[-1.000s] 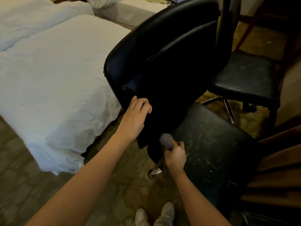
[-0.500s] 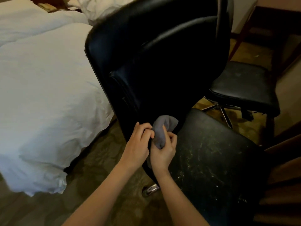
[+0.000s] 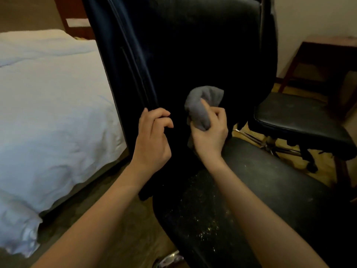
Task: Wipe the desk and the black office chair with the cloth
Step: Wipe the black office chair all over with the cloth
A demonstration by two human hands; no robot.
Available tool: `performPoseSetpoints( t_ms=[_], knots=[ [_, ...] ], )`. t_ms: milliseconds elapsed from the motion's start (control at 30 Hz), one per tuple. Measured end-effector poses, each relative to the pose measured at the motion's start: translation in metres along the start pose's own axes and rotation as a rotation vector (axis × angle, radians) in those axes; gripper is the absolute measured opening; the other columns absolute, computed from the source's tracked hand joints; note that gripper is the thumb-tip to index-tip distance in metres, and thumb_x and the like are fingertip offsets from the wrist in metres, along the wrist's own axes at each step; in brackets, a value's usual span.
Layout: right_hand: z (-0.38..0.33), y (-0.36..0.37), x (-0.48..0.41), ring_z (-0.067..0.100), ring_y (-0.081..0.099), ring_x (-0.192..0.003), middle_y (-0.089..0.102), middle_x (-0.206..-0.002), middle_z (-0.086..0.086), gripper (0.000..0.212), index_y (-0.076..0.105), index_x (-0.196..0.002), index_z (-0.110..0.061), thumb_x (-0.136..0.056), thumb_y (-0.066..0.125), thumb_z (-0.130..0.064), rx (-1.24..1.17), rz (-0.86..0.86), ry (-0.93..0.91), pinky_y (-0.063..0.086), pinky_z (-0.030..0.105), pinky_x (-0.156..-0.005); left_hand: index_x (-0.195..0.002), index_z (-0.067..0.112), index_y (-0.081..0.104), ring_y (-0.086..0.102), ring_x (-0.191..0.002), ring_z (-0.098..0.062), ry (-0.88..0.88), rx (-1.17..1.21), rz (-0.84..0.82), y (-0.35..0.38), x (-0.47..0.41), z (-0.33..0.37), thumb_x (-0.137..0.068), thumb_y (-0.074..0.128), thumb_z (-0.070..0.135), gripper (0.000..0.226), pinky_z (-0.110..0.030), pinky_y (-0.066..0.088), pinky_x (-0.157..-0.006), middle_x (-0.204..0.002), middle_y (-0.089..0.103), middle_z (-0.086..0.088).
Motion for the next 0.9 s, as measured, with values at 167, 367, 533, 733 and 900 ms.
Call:
performPoseSetpoints(
  t_ms=[167, 367, 533, 733, 900],
  knots=[
    [0.03, 0.016, 0.012, 0.016, 0.05, -0.081, 0.054, -0.092, 0.02, 0.039, 0.067, -0.112, -0.002, -0.076, 0.063, -0.017, 0.053, 0.023, -0.268, 0.042, 0.018, -0.067, -0.092, 0.013, 0.04, 0.044, -0.096, -0.022, 0.091, -0.011, 0.133, 0.01, 0.004, -0.01, -0.072, 0.033, -0.002, 0.026, -0.023, 0.018, -0.109, -0.105, 0.042, -0.004],
    [0.042, 0.02, 0.014, 0.021, 0.049, -0.083, 0.056, -0.093, 0.019, 0.045, 0.067, -0.113, -0.007, -0.073, 0.051, -0.022, 0.103, 0.018, -0.465, 0.042, 0.023, -0.062, -0.093, 0.018, 0.04, 0.043, -0.096, -0.023, 0.112, -0.078, 0.186, 0.018, 0.006, -0.015, -0.074, 0.031, 0.0, 0.027, -0.028, 0.029, -0.091, -0.108, 0.043, -0.004],
    [0.064, 0.008, 0.038, 0.035, 0.058, -0.074, 0.057, -0.094, 0.02, 0.045, 0.065, -0.112, -0.005, -0.069, 0.057, -0.016, 0.164, -0.123, -0.643, 0.054, 0.032, -0.054, -0.094, 0.012, 0.046, 0.04, -0.101, -0.023, 0.0, -0.16, 0.117, 0.019, 0.002, -0.007, -0.068, 0.032, 0.0, 0.032, -0.033, 0.033, -0.095, -0.108, 0.054, -0.026],
    [0.118, -0.017, 0.055, 0.028, 0.053, -0.089, 0.046, -0.106, 0.007, 0.068, 0.066, -0.113, -0.02, -0.049, 0.085, -0.019, 0.44, -0.526, -0.958, 0.053, 0.031, -0.058, -0.098, 0.012, 0.047, 0.045, -0.113, -0.033, 0.135, -0.318, -0.225, 0.047, 0.033, -0.002, -0.071, 0.043, -0.001, 0.03, -0.037, 0.042, -0.098, -0.123, 0.037, -0.01],
    [0.14, -0.047, 0.022, 0.025, 0.048, -0.082, 0.049, -0.1, 0.007, 0.052, 0.068, -0.109, -0.016, -0.056, 0.074, -0.015, 0.415, -0.289, -0.712, 0.049, 0.029, -0.054, -0.096, 0.005, 0.06, 0.058, -0.109, -0.039, 0.196, -0.478, -0.532, 0.086, 0.047, 0.011, -0.047, 0.079, -0.009, 0.055, -0.039, 0.053, -0.082, -0.12, 0.056, -0.023]
  ],
)
Point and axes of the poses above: each hand's wrist, its own x-axis away from the middle knuckle, its own y-axis out of the palm, z = x × y, the point moved 2 cm from there along -x, towards the middle knuckle
